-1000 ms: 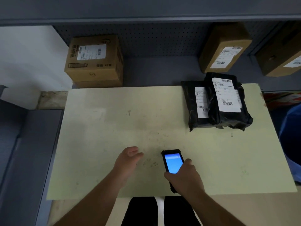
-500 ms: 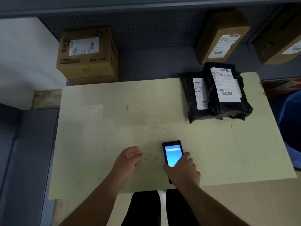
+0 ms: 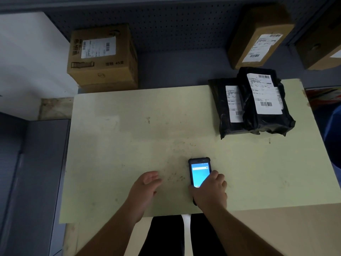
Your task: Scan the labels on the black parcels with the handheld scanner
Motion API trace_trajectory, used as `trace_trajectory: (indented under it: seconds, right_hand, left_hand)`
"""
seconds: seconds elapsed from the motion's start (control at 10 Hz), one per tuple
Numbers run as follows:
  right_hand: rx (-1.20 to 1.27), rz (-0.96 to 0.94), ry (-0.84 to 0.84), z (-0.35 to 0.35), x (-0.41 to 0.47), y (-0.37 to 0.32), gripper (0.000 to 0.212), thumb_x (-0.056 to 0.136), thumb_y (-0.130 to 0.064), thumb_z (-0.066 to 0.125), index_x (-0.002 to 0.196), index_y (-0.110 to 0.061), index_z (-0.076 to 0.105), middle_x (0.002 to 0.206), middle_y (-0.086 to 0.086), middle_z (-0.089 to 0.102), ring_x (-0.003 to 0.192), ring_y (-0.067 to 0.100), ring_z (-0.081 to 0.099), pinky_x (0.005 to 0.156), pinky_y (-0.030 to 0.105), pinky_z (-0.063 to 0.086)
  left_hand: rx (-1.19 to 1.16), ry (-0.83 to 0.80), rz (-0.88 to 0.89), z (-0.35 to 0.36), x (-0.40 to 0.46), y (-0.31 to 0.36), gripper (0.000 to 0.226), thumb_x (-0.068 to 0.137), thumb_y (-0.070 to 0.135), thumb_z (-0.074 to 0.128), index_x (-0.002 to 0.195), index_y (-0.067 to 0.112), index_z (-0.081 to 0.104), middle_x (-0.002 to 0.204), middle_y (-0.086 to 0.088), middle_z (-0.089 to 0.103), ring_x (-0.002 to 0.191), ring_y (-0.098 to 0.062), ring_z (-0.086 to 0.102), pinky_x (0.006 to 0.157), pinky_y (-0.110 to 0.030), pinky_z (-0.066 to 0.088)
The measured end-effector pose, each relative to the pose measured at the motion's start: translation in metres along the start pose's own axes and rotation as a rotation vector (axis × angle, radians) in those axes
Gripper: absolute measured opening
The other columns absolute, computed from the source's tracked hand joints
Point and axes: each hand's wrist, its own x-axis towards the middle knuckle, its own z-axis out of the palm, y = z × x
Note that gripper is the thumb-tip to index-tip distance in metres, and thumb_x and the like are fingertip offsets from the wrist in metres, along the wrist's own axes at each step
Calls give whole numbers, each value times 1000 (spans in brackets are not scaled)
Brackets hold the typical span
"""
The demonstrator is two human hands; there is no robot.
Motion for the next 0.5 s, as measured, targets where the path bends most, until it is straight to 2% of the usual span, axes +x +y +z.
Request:
trace_trajectory:
  seconds: [0.2, 0.5]
  right_hand:
    - [-14, -1, -19, 0, 3, -1, 88, 82, -58, 80, 145, -15, 36, 140, 6, 49, 128, 25, 53, 99, 41, 57]
    - [-19, -74, 37, -17, 5, -4, 88, 88, -65, 71, 152, -17, 34, 148, 4, 49, 133, 26, 52, 102, 46, 54]
  left_hand:
    - [13, -3, 0, -4, 1, 1, 24, 96, 12, 71, 118, 22, 71, 118, 6, 71, 106, -8, 66, 86, -34, 54]
    - [34, -1, 3, 3, 1, 11, 27, 95, 13, 71, 121, 22, 70, 119, 6, 71, 104, -7, 67, 98, -44, 56]
